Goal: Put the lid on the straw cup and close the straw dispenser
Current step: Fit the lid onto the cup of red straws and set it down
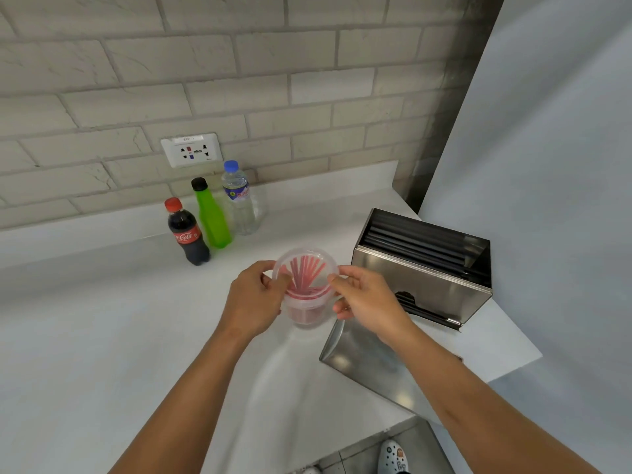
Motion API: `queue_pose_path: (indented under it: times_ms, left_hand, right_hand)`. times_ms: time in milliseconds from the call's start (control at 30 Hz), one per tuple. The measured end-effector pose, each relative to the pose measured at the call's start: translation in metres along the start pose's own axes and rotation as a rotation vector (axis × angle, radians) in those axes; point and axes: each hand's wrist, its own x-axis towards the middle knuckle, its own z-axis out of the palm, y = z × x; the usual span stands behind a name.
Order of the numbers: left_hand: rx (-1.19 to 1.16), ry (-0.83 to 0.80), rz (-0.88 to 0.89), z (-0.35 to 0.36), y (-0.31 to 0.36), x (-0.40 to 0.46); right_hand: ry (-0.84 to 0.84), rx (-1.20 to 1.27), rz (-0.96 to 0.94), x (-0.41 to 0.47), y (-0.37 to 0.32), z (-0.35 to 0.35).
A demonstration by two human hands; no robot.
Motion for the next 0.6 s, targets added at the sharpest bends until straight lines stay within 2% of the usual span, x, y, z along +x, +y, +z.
queue_pose_path:
  times_ms: [100, 467, 600]
  left_hand:
    - [0.098, 0.018, -0.052, -0.011, -0.022, 0.003]
    - [0.209, 0.07, -0.201, -0.044, -0.059, 0.009]
    - [0.266, 0.154, -0.155, -0.043, -0.049, 0.0]
  right_hand:
    - [-0.046, -0.063, 0.037, 0.011, 0.009, 0.021]
    - [-0.155, -0.158, 0.044, 0.02, 0.011, 0.066]
    - [-0.146, -0.17, 0.077, 0.015, 0.02, 0.051]
